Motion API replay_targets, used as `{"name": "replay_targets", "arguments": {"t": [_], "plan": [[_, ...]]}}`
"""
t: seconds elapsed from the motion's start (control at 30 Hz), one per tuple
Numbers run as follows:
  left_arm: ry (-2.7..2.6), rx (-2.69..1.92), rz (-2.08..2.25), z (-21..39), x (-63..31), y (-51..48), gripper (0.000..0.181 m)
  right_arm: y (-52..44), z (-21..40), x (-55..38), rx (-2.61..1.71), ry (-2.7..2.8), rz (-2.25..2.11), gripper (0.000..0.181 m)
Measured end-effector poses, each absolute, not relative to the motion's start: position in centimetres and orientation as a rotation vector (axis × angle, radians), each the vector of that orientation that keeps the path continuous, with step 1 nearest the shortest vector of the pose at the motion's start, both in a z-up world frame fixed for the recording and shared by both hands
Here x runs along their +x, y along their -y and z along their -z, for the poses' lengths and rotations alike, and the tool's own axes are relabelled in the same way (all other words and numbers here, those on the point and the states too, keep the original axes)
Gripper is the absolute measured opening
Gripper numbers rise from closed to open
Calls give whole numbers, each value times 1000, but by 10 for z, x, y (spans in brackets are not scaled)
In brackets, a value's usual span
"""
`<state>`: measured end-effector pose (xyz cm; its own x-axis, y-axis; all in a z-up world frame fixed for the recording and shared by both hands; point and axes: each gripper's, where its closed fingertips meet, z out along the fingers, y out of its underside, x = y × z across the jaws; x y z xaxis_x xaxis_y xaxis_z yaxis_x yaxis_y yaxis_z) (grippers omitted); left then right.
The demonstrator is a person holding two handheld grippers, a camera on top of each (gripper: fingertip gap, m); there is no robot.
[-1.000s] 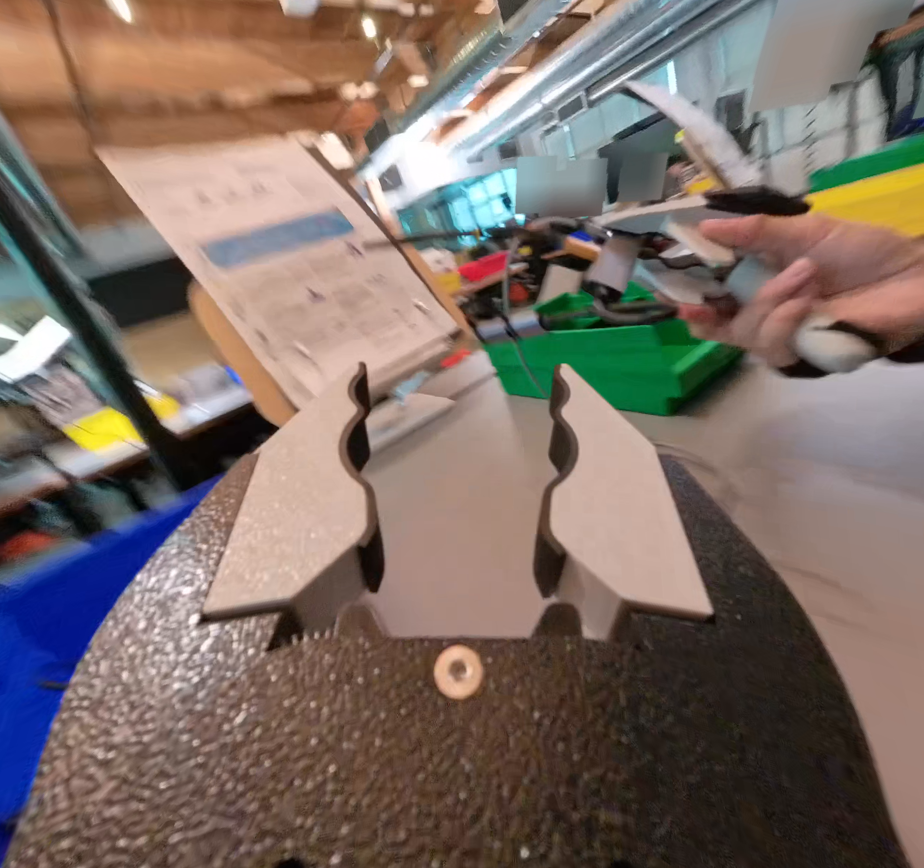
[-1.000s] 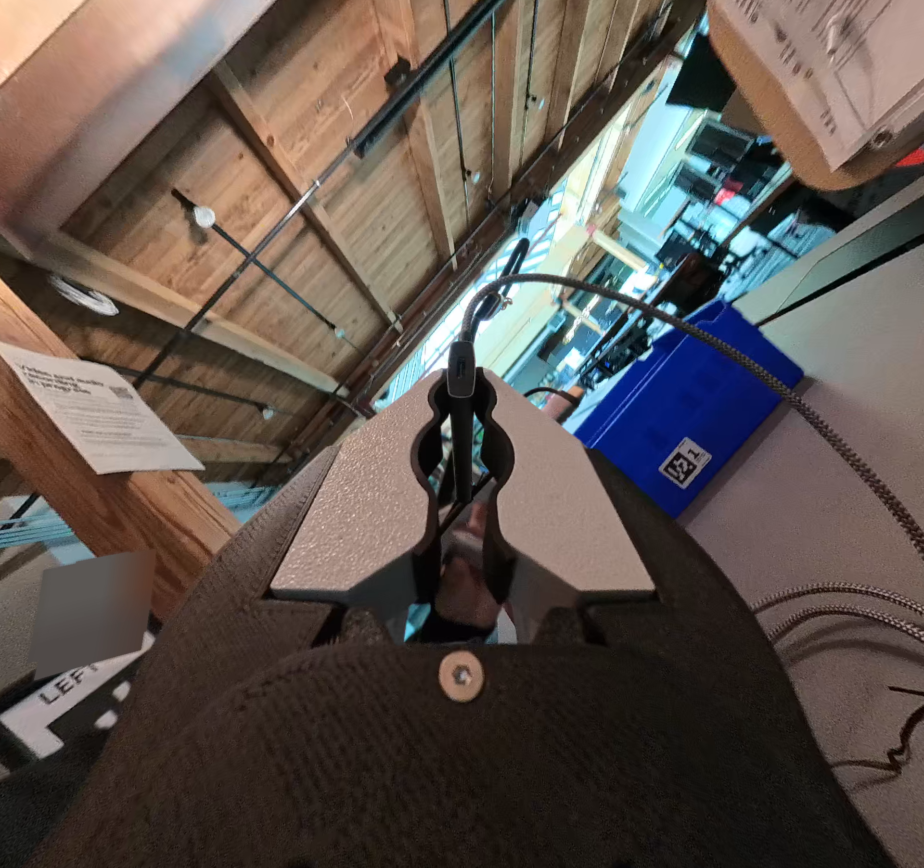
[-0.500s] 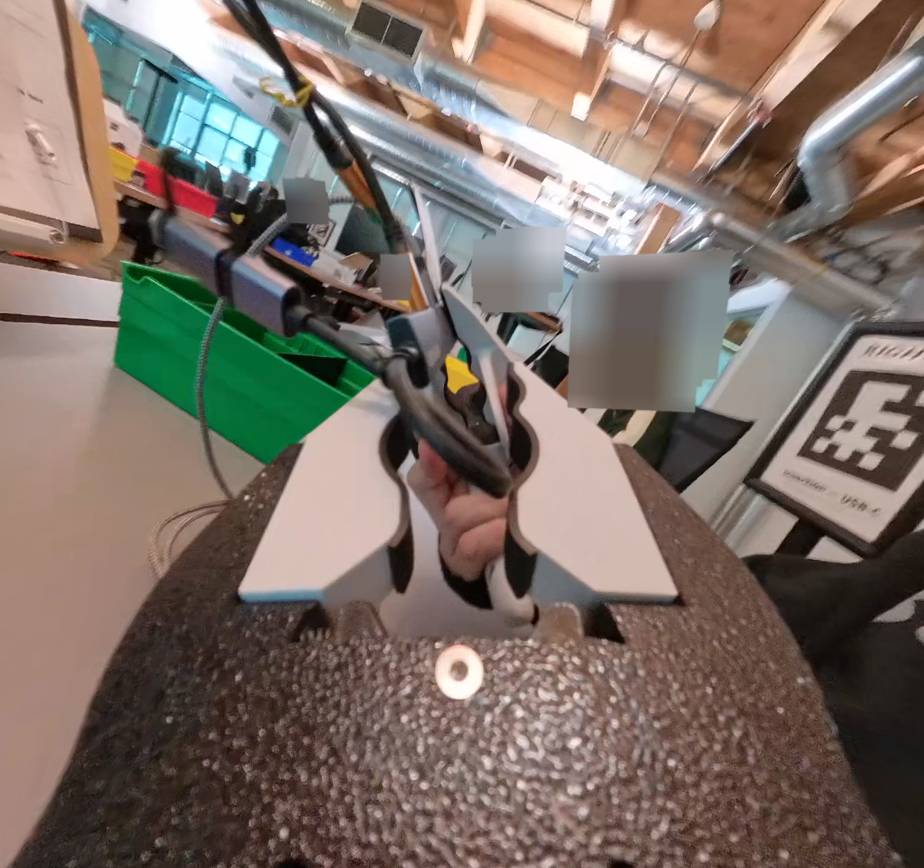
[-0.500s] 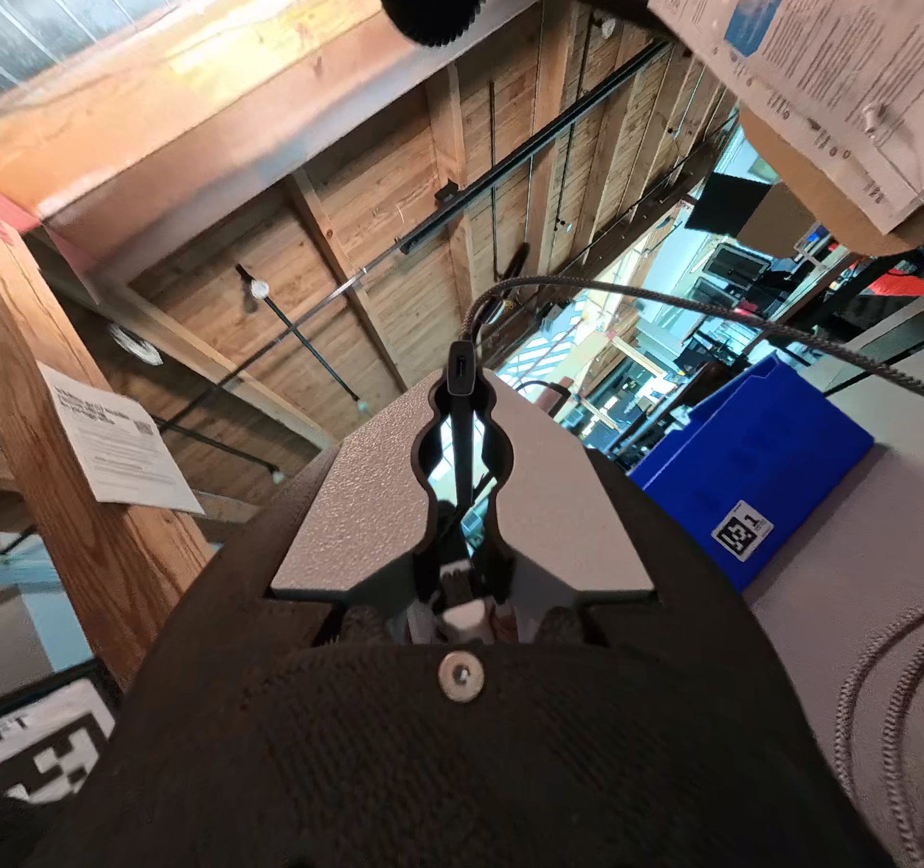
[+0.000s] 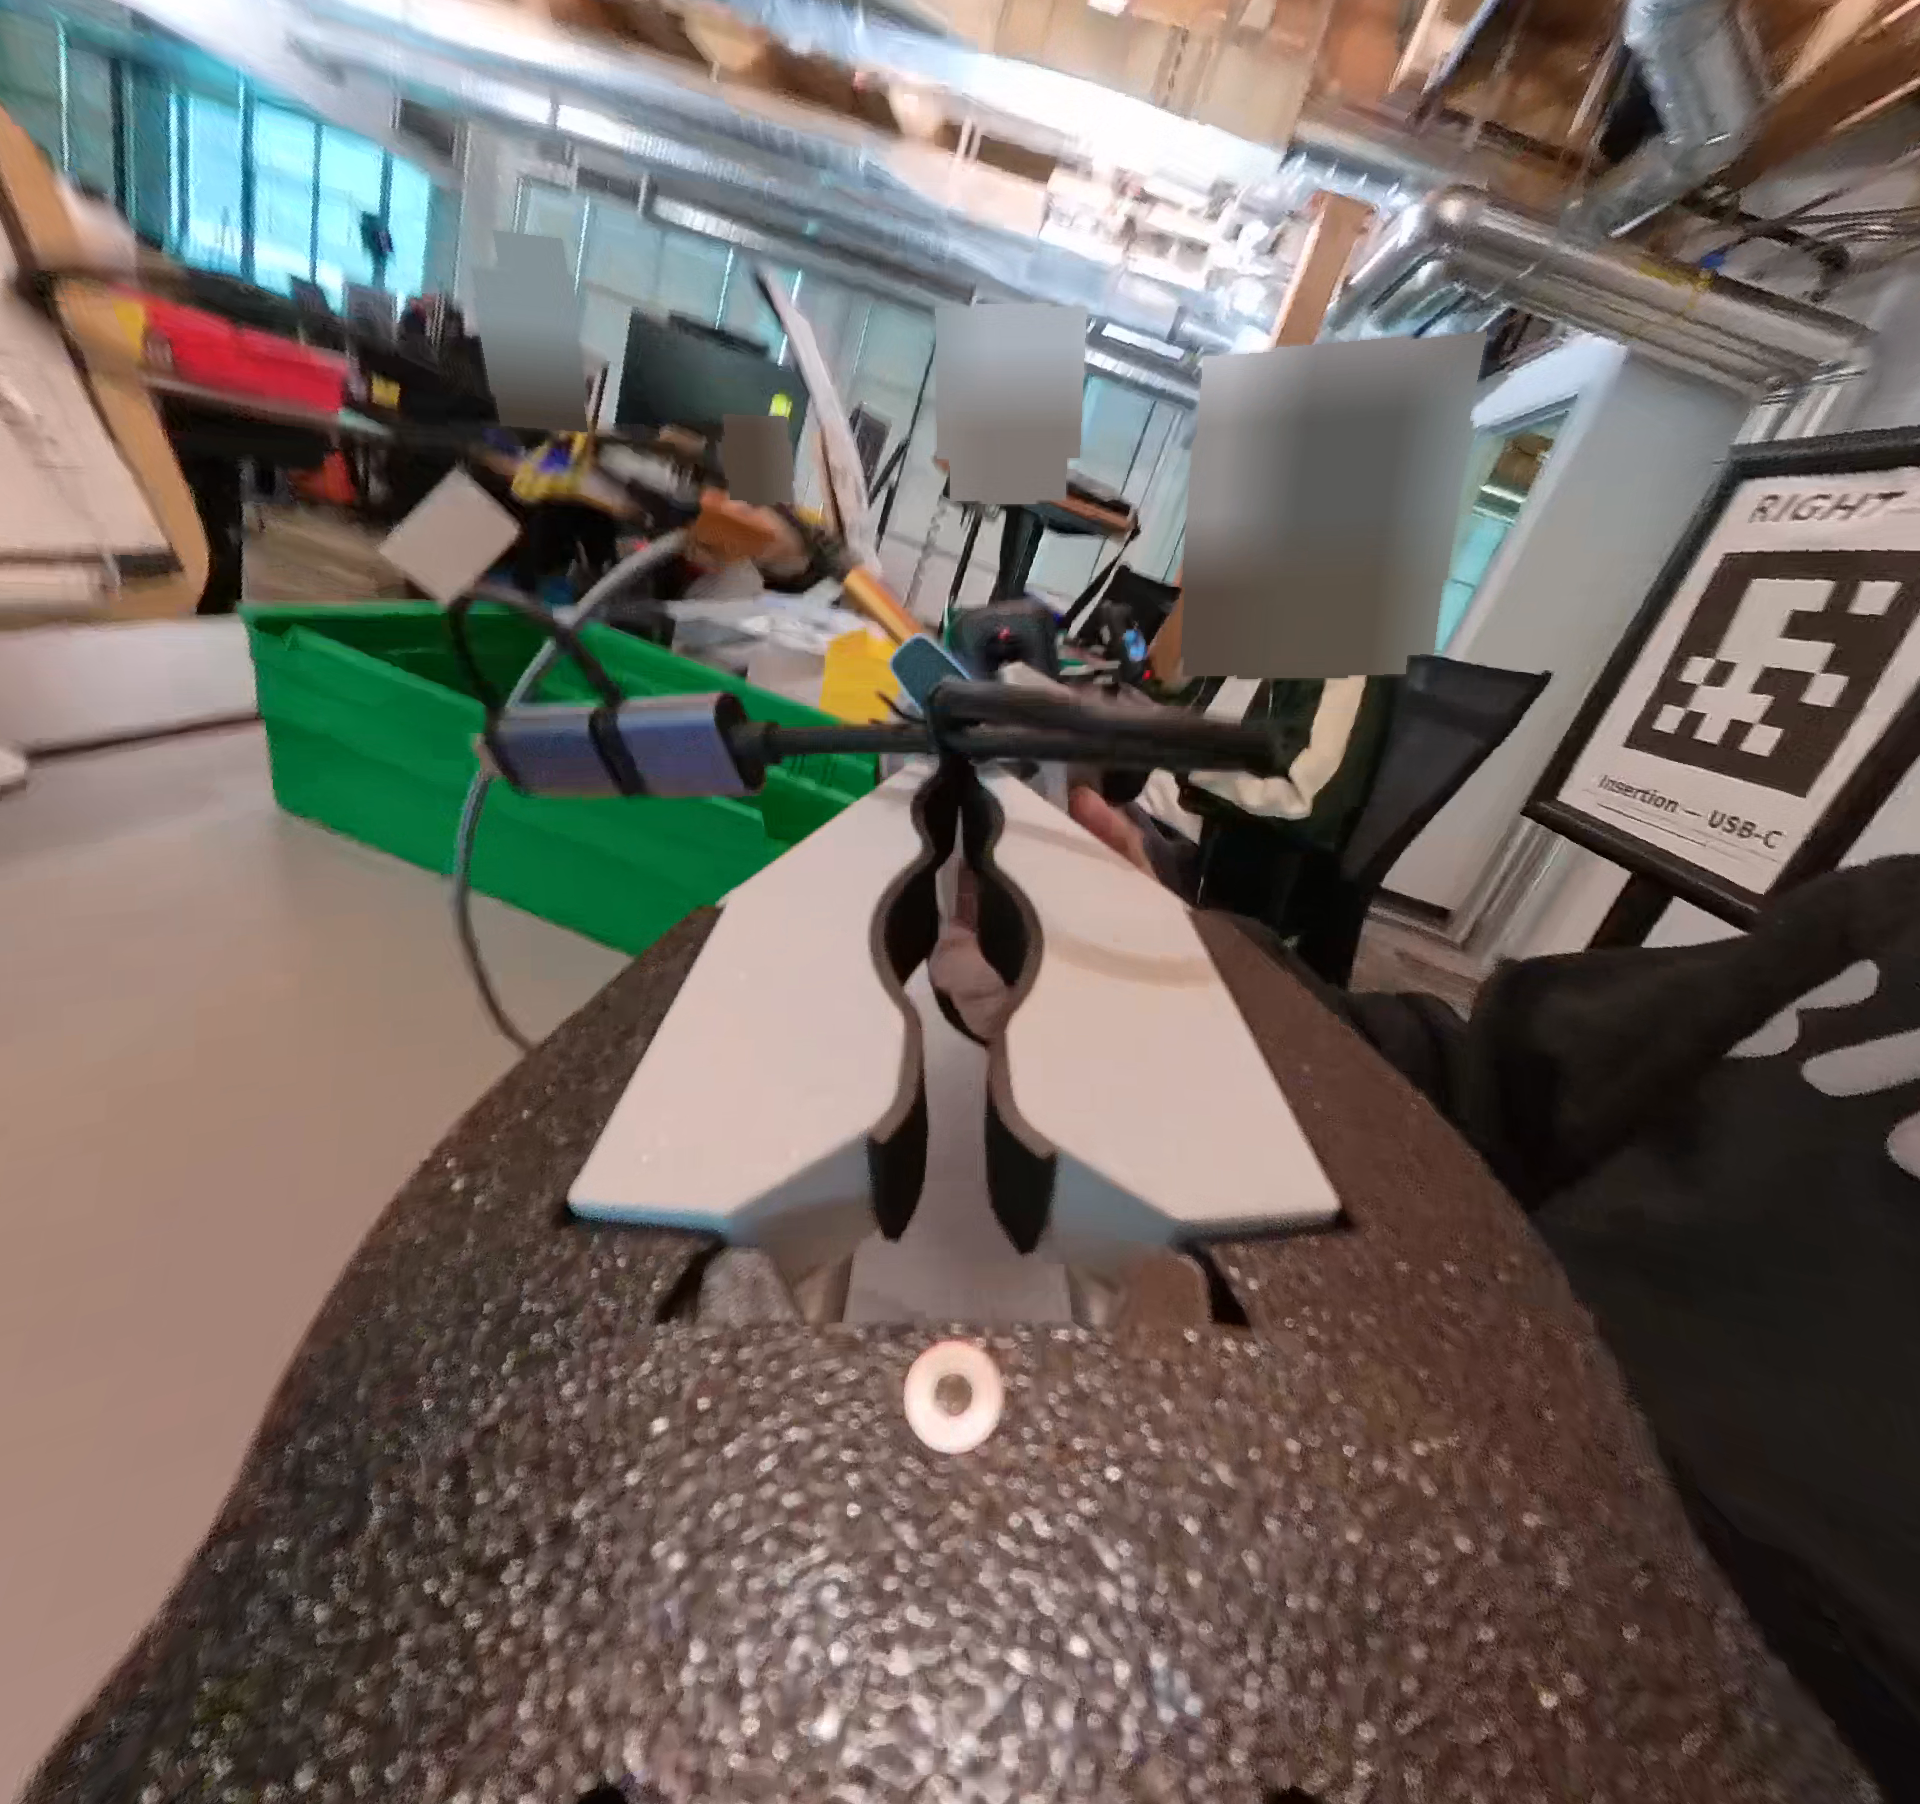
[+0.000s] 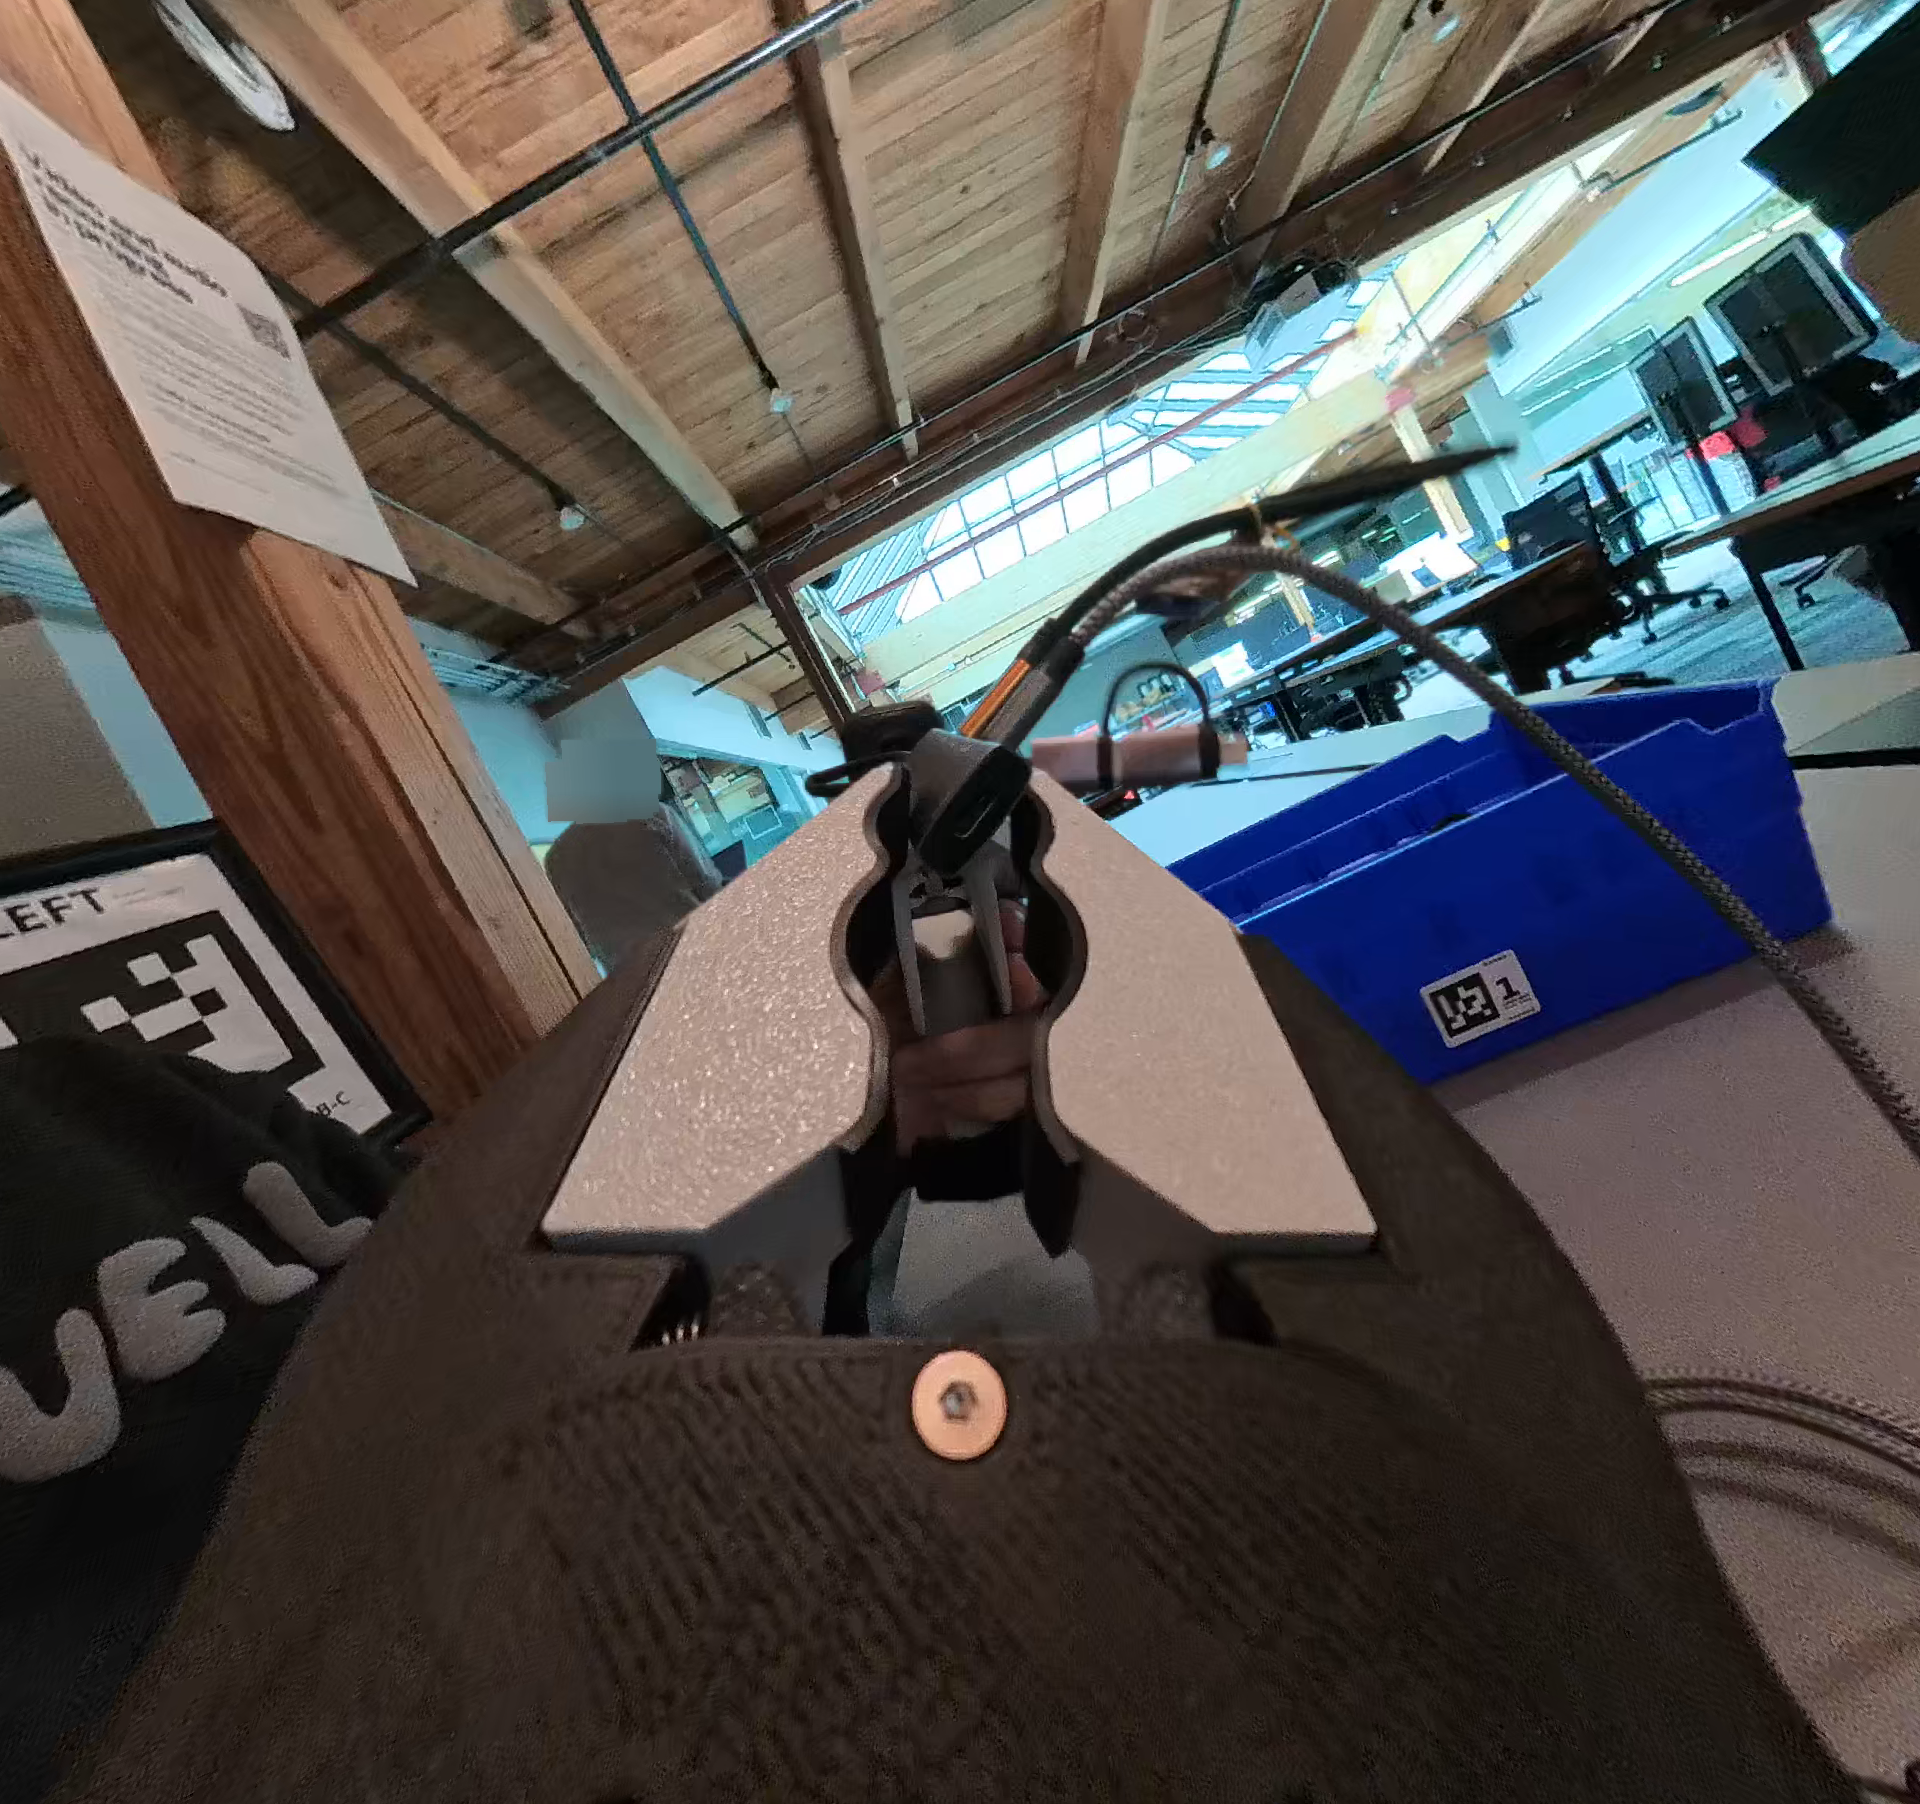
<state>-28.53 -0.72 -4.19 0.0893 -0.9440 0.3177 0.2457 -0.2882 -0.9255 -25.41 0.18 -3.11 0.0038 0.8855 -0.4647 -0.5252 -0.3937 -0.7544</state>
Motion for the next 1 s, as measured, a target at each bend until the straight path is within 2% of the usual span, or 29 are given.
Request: {"name": "replay_targets", "arguments": {"t": [0.1, 0.13, 0.17, 0.2, 0.27, 0.3, 0.33, 0.47, 0.57, 0.73, 0.8, 0.83, 0.9, 1.0], "plan": [[-729, -1321, 1484, 40, -285, 5, 0, 1, 29, -253, -1127, 503, -1543, 14], [-699, -1300, 1526, 37, -286, 6, 10, 3, 27, -253, -1099, 511, -1513, 12], [-681, -1273, 1585, 34, -285, 10, 27, 1, 26, -252, -1084, 487, -1481, 9], [-668, -1264, 1639, 33, -285, 12, 28, -3, 27, -251, -1088, 452, -1439, 9], [-625, -1271, 1663, 34, -284, 7, 22, -11, 32, -248, -1099, 380, -1409, 8], [-603, -1268, 1650, 35, -284, 3, 3, -11, 37, -252, -1119, 366, -1438, 9], [-567, -1268, 1641, 35, -285, -2, 0, -11, 44, -257, -1147, 358, -1459, 9], [-474, -1340, 1630, 42, -289, -18, 0, -17, 60, -268, -1215, 297, -1419, 9], [-430, -1345, 1605, 45, -295, -19, 0, -23, 48, -250, -1153, 209, -1322, 8], [-342, -1388, 1604, 52, -291, -26, 39, -25, 39, -234, -1106, 104, -1325, 8], [-310, -1378, 1673, 47, -286, -27, 41, -21, 46, -245, -1115, 122, -1294, 8], [-278, -1391, 1680, 47, -285, -30, 39, -17, 48, -251, -1107, 133, -1285, 8], [-226, -1389, 1677, 46, -288, -38, 17, -11, 53, -264, -1116, 167, -1246, 9], [-170, -1331, 1802, 36, -296, -40, 9, -7, 56, -276, -1122, 262, -1178, 10]]}}
